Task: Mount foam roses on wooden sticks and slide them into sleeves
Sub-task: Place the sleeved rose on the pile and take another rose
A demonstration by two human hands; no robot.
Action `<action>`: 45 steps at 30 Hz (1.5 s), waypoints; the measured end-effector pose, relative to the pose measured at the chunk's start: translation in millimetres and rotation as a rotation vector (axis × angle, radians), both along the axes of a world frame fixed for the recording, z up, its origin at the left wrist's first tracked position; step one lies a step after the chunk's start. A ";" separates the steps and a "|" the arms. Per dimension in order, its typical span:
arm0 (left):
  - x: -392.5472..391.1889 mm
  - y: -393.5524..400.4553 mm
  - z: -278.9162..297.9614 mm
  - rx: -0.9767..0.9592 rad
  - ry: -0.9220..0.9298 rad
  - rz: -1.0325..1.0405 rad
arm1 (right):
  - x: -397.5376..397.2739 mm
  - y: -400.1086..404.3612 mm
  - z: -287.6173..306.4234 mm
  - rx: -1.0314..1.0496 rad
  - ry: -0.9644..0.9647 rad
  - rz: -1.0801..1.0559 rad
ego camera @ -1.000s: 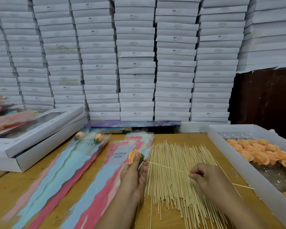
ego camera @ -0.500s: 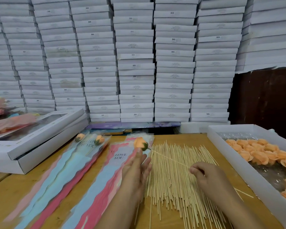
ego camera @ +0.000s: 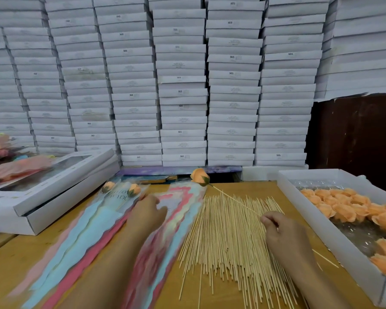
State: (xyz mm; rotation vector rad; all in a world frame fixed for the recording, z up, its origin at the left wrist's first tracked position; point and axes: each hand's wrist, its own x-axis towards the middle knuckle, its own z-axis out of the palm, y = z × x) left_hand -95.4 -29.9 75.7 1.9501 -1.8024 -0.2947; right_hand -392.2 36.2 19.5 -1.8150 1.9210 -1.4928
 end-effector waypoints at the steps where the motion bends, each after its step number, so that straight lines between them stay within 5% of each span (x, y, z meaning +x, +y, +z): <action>1: 9.1 -1.6 -12.1 0.064 -0.108 0.003 | 0.1 0.0 -0.4 0.000 0.001 0.003; 5: 27.7 -5.6 -48.8 0.184 -0.322 -0.001 | -1.2 -1.5 -1.6 -0.012 -0.003 0.002; 18: 5.3 20.9 -32.9 -0.005 -0.696 -0.042 | -2.8 -4.0 -3.5 -0.042 -0.004 0.001; 29: -18.3 40.8 -25.5 0.051 -0.631 -0.175 | -3.0 -3.2 -2.6 -0.056 -0.012 0.007; 34: -24.5 39.8 -36.1 0.095 -0.382 -0.259 | -3.1 -3.1 -1.8 -0.051 -0.022 0.012; 45: -37.4 12.4 -53.7 0.134 -0.298 -0.116 | -2.0 -0.9 0.1 -0.071 -0.037 0.053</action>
